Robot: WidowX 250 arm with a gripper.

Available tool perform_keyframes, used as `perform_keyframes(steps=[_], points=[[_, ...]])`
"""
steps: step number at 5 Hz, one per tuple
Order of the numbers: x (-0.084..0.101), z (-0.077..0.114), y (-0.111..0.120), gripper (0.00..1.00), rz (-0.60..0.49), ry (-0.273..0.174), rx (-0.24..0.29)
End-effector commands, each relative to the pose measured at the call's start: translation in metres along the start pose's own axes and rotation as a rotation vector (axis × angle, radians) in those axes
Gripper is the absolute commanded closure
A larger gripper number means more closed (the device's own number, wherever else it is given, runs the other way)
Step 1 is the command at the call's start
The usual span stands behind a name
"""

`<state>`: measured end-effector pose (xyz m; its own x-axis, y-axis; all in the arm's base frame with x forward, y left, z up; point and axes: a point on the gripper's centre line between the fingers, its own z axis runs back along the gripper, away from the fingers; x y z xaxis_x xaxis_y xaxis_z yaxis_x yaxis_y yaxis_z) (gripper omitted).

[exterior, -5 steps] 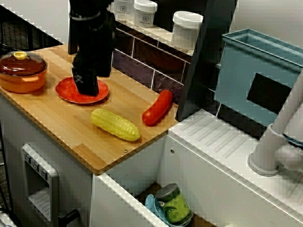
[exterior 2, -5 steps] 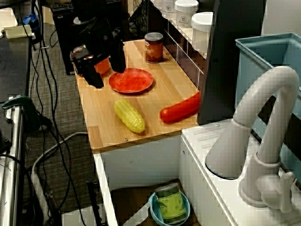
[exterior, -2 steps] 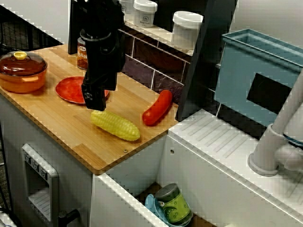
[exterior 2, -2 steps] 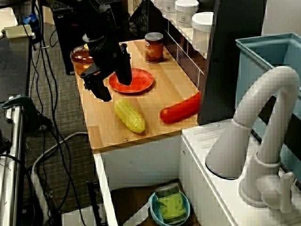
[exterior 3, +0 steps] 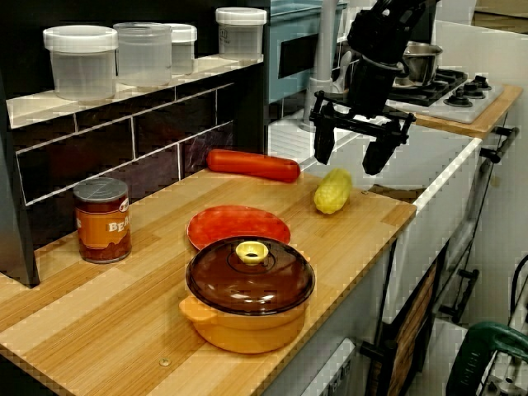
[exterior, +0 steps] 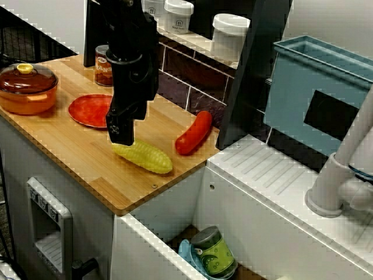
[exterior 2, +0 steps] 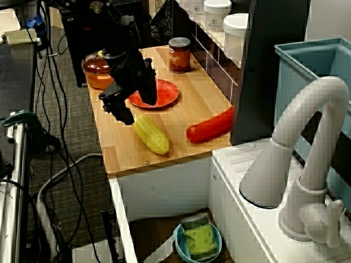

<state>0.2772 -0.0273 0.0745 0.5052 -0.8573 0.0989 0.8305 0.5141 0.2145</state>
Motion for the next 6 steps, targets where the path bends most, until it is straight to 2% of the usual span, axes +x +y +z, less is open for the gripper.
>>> perform_keyframes(steps=[1,3,6], points=[[0.005,-0.006,0.009,0.00,0.032,-0.002,0.037],[0.009,-0.019,0.009,0.00,0.047,0.020,0.045],[0.009,-0.023,0.014,0.00,0.098,0.024,0.061]])
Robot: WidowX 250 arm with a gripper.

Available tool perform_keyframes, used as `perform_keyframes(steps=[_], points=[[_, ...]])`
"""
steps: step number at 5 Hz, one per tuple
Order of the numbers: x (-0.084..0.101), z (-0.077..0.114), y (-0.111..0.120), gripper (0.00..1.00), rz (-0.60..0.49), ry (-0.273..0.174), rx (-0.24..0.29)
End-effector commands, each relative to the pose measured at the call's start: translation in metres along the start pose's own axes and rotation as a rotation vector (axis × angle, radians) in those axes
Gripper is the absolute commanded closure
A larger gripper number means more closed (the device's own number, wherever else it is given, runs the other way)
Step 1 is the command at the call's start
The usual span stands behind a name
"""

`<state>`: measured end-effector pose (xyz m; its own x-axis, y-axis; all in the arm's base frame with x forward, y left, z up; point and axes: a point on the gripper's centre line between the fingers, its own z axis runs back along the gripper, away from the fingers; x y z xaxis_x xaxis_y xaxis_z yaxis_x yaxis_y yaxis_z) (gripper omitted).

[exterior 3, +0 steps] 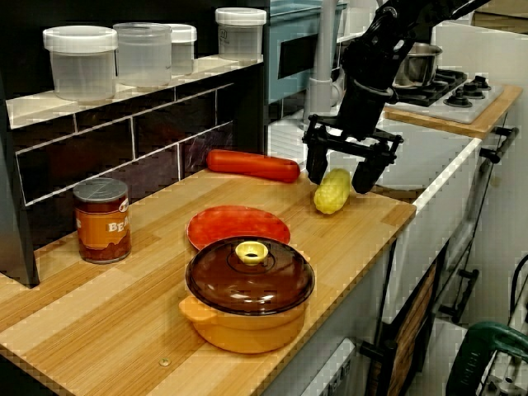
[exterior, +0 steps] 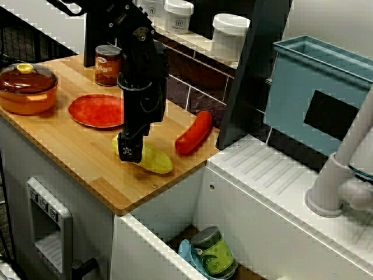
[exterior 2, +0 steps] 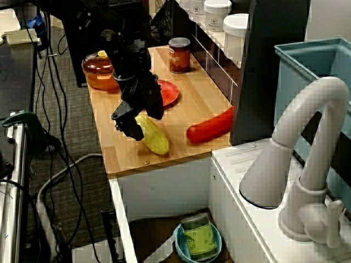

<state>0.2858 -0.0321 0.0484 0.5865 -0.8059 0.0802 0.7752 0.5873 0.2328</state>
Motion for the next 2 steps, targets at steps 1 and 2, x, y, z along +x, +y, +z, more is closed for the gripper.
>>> perform_keyframes(steps=[1,2], points=[[0.0038,0.0032,0.0144,0.00,0.011,-0.016,0.032],[0.0039,0.0008,0.0133,0.00,0.012,-0.010,0.034]])
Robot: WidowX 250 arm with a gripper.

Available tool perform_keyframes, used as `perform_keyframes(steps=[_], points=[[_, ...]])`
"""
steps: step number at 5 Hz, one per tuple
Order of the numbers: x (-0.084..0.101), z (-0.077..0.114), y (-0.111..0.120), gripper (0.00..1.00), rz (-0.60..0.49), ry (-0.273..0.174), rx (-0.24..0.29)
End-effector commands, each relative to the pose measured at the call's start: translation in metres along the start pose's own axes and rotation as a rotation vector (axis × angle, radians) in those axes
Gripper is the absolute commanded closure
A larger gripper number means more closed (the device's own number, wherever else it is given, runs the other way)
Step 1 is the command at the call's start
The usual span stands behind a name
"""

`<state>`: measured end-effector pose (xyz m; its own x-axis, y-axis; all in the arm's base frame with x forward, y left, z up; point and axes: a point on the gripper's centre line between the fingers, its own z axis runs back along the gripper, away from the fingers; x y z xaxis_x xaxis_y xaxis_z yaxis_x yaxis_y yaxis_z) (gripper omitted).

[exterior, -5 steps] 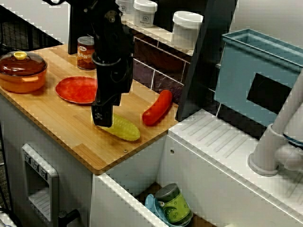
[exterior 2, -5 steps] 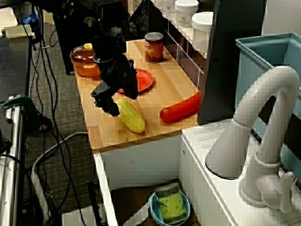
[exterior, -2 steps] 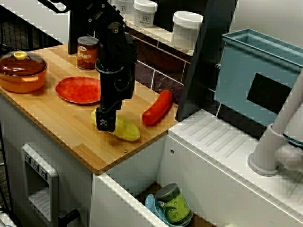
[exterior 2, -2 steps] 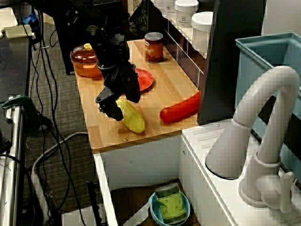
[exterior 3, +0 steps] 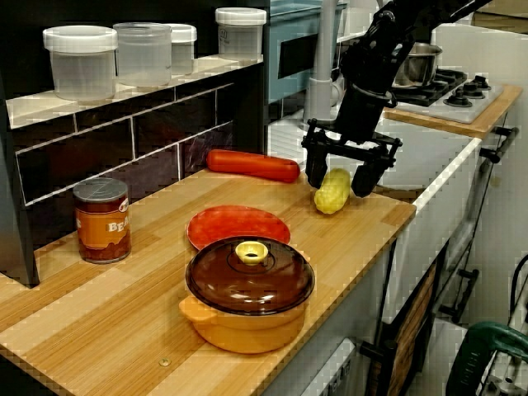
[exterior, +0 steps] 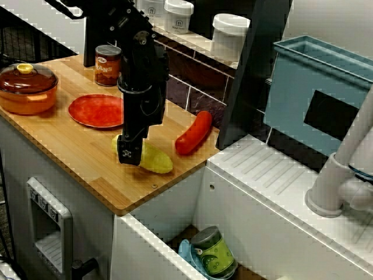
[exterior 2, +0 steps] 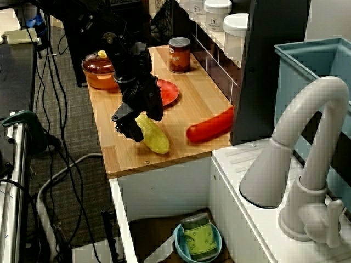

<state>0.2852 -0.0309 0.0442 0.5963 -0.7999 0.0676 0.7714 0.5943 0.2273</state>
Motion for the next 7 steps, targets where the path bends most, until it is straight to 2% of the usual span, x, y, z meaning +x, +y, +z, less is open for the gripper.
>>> perform_keyframes(steps=[1,4,5,7], points=[[0.006,0.003,0.014,0.00,0.011,-0.023,0.045],[0.003,0.004,0.015,0.00,0.041,-0.015,0.052],[0.002,0.004,0.015,1.00,0.047,-0.014,0.061],[0.000,0.015,0.021,1.00,0.065,-0.023,0.053]])
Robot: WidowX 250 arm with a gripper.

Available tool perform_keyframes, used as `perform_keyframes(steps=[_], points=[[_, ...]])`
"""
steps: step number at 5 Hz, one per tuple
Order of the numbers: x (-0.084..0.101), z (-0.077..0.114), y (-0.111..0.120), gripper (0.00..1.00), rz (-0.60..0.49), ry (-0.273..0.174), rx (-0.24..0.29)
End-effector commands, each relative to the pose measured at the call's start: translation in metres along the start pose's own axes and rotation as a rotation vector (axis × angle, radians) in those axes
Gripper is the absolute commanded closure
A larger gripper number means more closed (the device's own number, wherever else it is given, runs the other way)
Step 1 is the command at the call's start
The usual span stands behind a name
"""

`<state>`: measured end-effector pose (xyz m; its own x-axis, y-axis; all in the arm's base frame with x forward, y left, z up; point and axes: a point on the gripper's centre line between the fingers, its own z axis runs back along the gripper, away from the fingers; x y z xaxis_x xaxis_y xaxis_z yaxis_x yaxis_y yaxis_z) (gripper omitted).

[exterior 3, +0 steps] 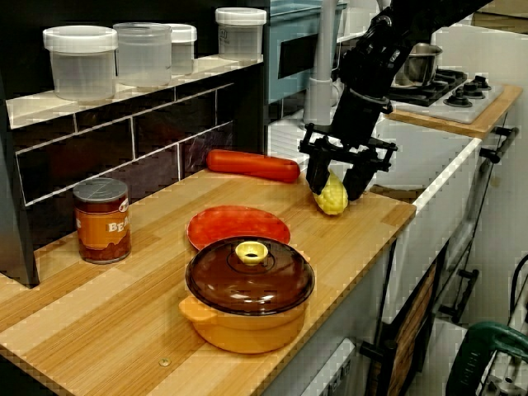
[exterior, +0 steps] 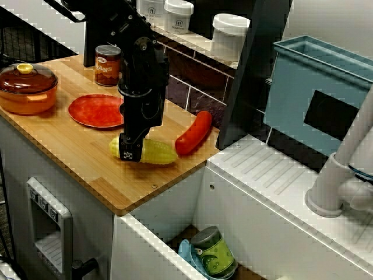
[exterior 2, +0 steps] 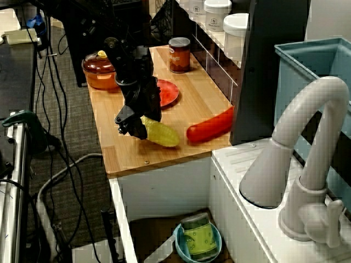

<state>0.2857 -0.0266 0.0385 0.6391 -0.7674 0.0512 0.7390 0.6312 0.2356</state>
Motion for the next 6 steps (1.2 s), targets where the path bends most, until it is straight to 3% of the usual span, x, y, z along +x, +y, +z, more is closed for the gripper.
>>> perform_keyframes(steps=[1,6], points=[[0.001,0.032,0.023,1.00,0.026,-0.061,0.026],[-0.012,0.105,0.052,1.00,0.100,-0.153,-0.034]])
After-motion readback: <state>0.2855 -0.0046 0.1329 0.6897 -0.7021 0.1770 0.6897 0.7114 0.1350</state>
